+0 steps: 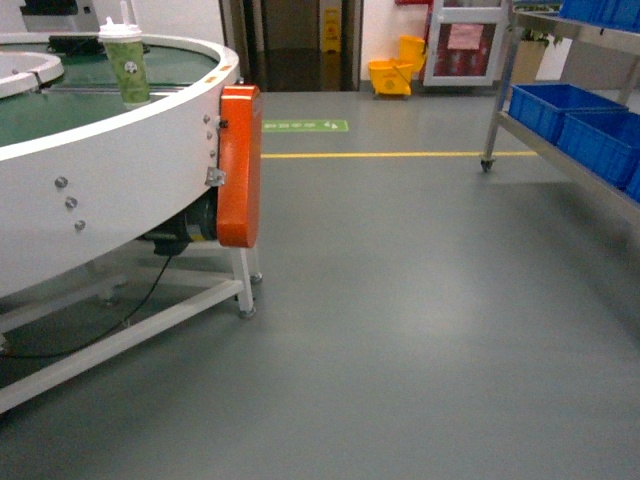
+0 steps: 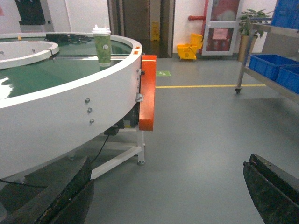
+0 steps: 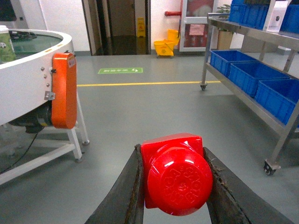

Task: Pick red block from blue box to shelf

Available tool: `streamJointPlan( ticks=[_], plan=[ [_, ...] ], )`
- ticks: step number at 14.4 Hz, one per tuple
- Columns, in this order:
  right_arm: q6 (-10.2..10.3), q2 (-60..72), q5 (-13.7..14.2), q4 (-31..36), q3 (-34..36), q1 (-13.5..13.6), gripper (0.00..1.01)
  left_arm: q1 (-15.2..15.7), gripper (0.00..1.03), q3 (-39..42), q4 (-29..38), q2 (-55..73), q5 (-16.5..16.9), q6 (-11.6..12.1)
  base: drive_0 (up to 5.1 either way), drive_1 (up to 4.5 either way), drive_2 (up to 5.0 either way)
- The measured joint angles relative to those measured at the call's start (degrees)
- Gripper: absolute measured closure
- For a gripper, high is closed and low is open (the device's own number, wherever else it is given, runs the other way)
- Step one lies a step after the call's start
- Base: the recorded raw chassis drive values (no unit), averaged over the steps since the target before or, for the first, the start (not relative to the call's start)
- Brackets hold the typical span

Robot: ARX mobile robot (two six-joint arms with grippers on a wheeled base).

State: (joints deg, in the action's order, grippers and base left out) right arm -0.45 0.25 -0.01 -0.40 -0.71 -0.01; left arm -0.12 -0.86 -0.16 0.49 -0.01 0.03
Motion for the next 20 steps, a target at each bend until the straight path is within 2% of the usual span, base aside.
streamJointPlan(
  ticks=[9,20],
  plan=[
    [0.0,0.02,-0.02,-0.07,0.0,0.0,0.73,0.0,0.05,0.0,-0.26,0.0,-0.07,-0.02,0.0,4.36,-4.3],
    [0.0,0.0,0.0,0.2,0.0,0.0,0.73,0.11,0.05,0.0,-0.02,0.0,-0.04,-0.02,-1.2,-1.17,-1.2]
  ],
)
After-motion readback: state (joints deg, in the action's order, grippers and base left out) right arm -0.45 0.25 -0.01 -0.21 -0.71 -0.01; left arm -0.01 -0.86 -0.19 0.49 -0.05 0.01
